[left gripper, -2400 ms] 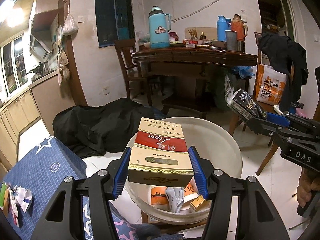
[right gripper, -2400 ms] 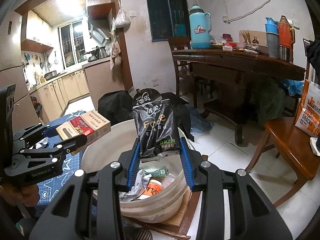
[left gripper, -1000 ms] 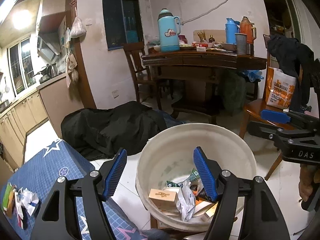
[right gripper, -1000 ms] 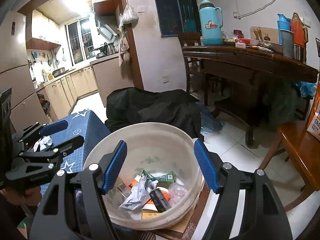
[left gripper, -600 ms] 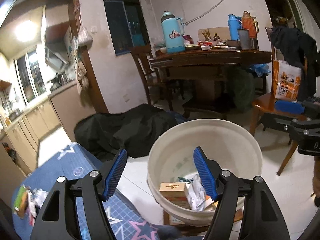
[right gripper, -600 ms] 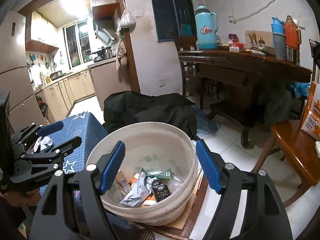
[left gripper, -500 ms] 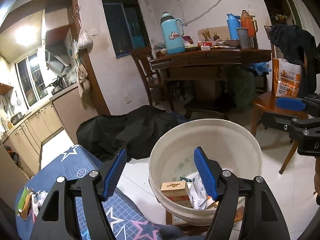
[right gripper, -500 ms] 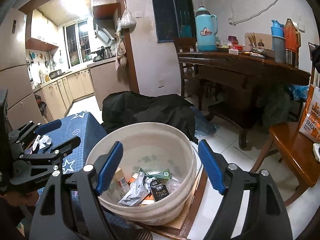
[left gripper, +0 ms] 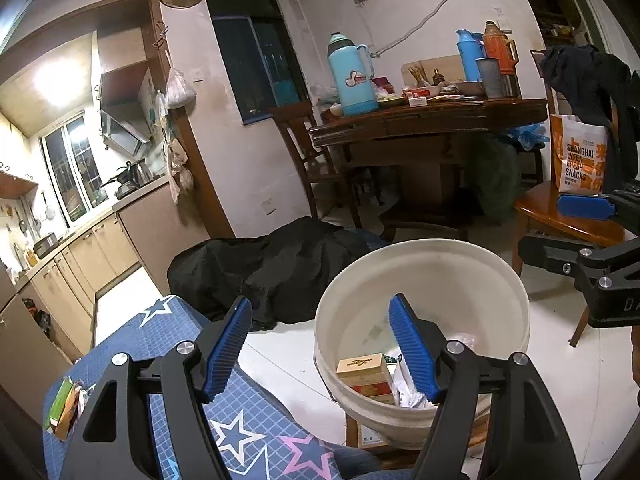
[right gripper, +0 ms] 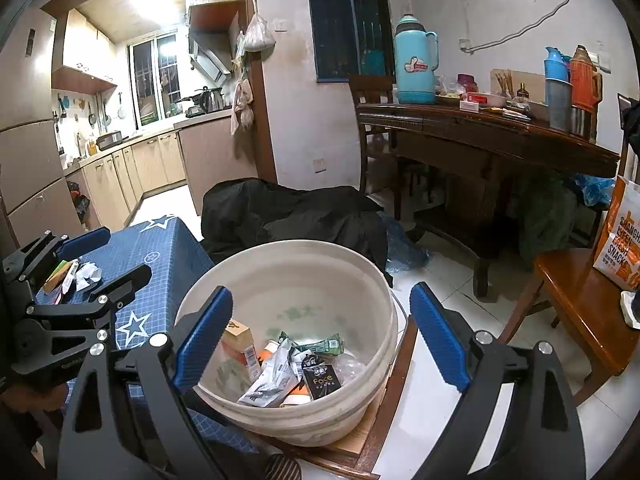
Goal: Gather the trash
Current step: 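Move both open tools back over the table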
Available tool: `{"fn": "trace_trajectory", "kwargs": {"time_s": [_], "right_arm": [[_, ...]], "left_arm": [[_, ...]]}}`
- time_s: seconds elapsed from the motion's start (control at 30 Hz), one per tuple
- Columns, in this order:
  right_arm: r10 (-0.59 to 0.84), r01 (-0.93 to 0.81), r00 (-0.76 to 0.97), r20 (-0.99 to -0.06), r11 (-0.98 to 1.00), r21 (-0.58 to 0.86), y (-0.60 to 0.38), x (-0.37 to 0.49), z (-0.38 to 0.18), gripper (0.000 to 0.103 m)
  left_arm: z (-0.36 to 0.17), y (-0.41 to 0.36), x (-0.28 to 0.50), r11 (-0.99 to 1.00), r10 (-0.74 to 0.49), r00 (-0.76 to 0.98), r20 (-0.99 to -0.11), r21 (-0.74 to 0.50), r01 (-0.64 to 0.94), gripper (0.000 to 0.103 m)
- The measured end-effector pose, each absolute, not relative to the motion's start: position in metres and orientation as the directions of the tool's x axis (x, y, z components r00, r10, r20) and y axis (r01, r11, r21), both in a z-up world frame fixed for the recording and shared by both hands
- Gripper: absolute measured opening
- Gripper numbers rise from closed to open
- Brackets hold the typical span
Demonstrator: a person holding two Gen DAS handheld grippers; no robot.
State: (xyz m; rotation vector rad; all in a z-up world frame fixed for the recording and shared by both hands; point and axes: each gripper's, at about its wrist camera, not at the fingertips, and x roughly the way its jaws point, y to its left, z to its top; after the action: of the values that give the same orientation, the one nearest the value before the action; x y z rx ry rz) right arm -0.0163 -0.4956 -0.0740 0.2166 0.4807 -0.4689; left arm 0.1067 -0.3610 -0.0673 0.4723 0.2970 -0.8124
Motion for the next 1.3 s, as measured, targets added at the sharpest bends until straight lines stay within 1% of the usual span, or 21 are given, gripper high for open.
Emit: {"fn": "trace_trajectory", "kwargs": {"time_s": [0.17,0.23,0.27,0.37,0.47,0.57,0.7,0.77,0.83,0.97,1.07,1.1,1.13,1.23,1.3], "right_arm": [[-0.374,0.473,0.786,-0.492,0.876,0.09,-0.488,-0.011,-0.073,0.089],[-0.358,0.46,0.793,-0.493,0.882,0.098,-0.482,-0.007,-0.073,0.089],[-0.353,0.455,0.796,-0.492,0.885,0.1,-0.48,-0.006,-0.073,0.089],[-0.326,0.424,0.804,-0.497,0.901,0.095,-0.468,0.004,-0.075,0.089],[-0.259,0.36,0.815,-0.519,0.927,0.102,-0.45,0.023,-0.081,0.089],[-0.164,0.26,0.824,-0.542,0.96,0.103,-0.419,0.048,-0.089,0.089],[-0.018,0.095,0.812,-0.583,0.99,0.103,-0.362,0.097,-0.106,0.089],[0.036,0.032,0.799,-0.6,0.994,0.102,-0.338,0.122,-0.112,0.089],[0.105,-0.044,0.782,-0.614,0.993,0.113,-0.308,0.156,-0.12,0.089],[0.218,-0.164,0.741,-0.635,0.976,0.144,-0.264,0.229,-0.125,0.089],[0.264,-0.259,0.696,-0.668,0.96,0.109,-0.234,0.289,-0.132,0.089],[0.292,-0.308,0.665,-0.687,0.946,0.104,-0.223,0.311,-0.136,0.092],[0.329,-0.363,0.624,-0.709,0.925,0.109,-0.213,0.331,-0.138,0.097],[0.332,-0.424,0.584,-0.741,0.903,0.071,-0.196,0.374,-0.141,0.097],[0.338,-0.447,0.549,-0.764,0.892,0.072,-0.188,0.399,-0.145,0.097]], "left_arm": [[-0.067,-0.354,0.109,0.602,-0.616,0.662,-0.426,0.287,0.745,0.072],[-0.069,-0.346,0.11,0.607,-0.615,0.662,-0.429,0.279,0.744,0.075],[-0.07,-0.34,0.111,0.61,-0.612,0.663,-0.43,0.276,0.743,0.076],[-0.083,-0.31,0.117,0.63,-0.587,0.669,-0.456,0.262,0.731,0.076],[-0.105,-0.267,0.134,0.674,-0.52,0.694,-0.497,0.26,0.691,0.076],[-0.124,-0.216,0.159,0.748,-0.441,0.715,-0.542,0.219,0.627,0.076],[-0.145,-0.146,0.194,0.849,-0.319,0.741,-0.591,0.169,0.5,0.076],[-0.151,-0.105,0.215,0.904,-0.267,0.737,-0.621,0.105,0.415,0.076],[-0.154,-0.073,0.229,0.938,-0.235,0.74,-0.63,0.054,0.343,0.076],[-0.156,-0.028,0.241,0.971,-0.162,0.762,-0.626,0.035,0.235,0.076],[-0.157,-0.005,0.249,0.982,-0.136,0.77,-0.623,0.019,0.189,0.076],[-0.157,0.001,0.251,0.983,-0.136,0.769,-0.625,0.009,0.181,0.076],[-0.158,0.008,0.253,0.985,-0.133,0.767,-0.628,-0.002,0.17,0.076],[-0.158,0.022,0.259,0.989,-0.13,0.761,-0.636,-0.028,0.146,0.076],[-0.158,0.031,0.264,0.99,-0.135,0.754,-0.642,-0.054,0.131,0.076]]}}
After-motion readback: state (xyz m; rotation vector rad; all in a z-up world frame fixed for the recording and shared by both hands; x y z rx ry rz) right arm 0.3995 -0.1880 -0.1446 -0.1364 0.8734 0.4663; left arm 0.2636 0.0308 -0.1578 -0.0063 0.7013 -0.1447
